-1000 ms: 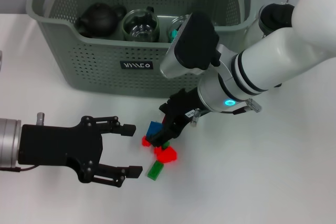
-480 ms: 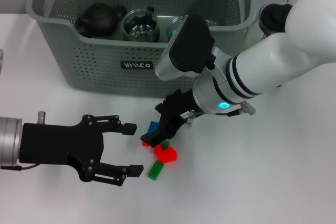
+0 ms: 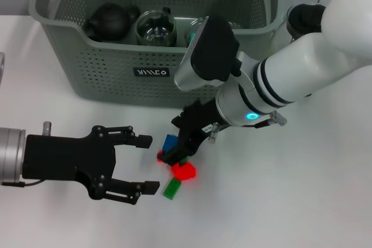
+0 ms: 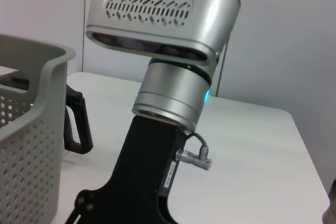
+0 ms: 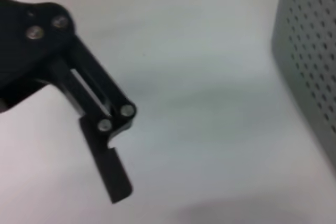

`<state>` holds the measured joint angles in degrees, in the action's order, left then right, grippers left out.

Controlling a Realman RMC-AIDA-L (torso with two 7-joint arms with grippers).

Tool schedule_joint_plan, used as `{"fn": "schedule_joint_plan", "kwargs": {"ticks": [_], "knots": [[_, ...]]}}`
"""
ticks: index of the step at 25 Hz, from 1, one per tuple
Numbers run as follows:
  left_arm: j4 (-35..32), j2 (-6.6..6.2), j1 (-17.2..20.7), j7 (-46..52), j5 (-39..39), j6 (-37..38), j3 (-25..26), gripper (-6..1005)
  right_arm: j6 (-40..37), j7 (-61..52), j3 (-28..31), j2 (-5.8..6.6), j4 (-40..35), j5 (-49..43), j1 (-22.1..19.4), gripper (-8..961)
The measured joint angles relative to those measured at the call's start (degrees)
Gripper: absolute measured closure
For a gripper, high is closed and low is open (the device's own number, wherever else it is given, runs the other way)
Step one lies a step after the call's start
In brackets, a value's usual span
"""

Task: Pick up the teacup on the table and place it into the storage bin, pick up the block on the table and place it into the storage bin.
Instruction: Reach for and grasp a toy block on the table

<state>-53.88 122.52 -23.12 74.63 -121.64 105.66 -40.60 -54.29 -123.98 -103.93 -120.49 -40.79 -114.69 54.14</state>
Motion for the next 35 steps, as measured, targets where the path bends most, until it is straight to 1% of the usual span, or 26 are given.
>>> {"fn": "schedule_joint_plan", "kwargs": {"ticks": [9, 13, 16, 19, 23, 27, 35], "knots": [[0.2, 0.0, 0.1, 0.1, 0.0, -0.2, 0.0, 125, -3.6, 1.8, 1.3, 0.21, -0.1, -0.4, -0.2, 26], [0.1, 0.0, 0.2, 0.1, 0.0, -0.1, 0.0, 125, -5.4, 2.8, 2.7, 0.25, -0.3, -0.4, -0.6, 25], [0.1, 0.0, 0.3, 0.1, 0.0, -0.3, 0.0, 125, -6.4, 2.9, 3.4, 0.29, -1.7, -0.4, -1.3, 25], [0.0, -0.01, 0.3, 0.1, 0.0, 0.0, 0.2, 125, -7.4, 3.1, 4.1, 0.58, -4.9, -0.4, -3.2, 25], [0.0, -0.08, 0.2, 0.1, 0.0, 0.3, 0.8, 125, -10.0, 4.2, 6.5, 0.73, -8.3, -0.5, -5.2, 25], [0.0, -0.09, 0.3, 0.2, 0.0, 0.3, 1.1, 125, -11.5, 5.3, 8.4, 0.57, -8.9, -0.6, -5.9, 25], [0.0, -0.21, 0.4, 0.5, 0.0, 0.4, 1.5, 125, -11.8, 5.9, 8.3, 0.32, -9.0, -0.6, -6.5, 26]]}}
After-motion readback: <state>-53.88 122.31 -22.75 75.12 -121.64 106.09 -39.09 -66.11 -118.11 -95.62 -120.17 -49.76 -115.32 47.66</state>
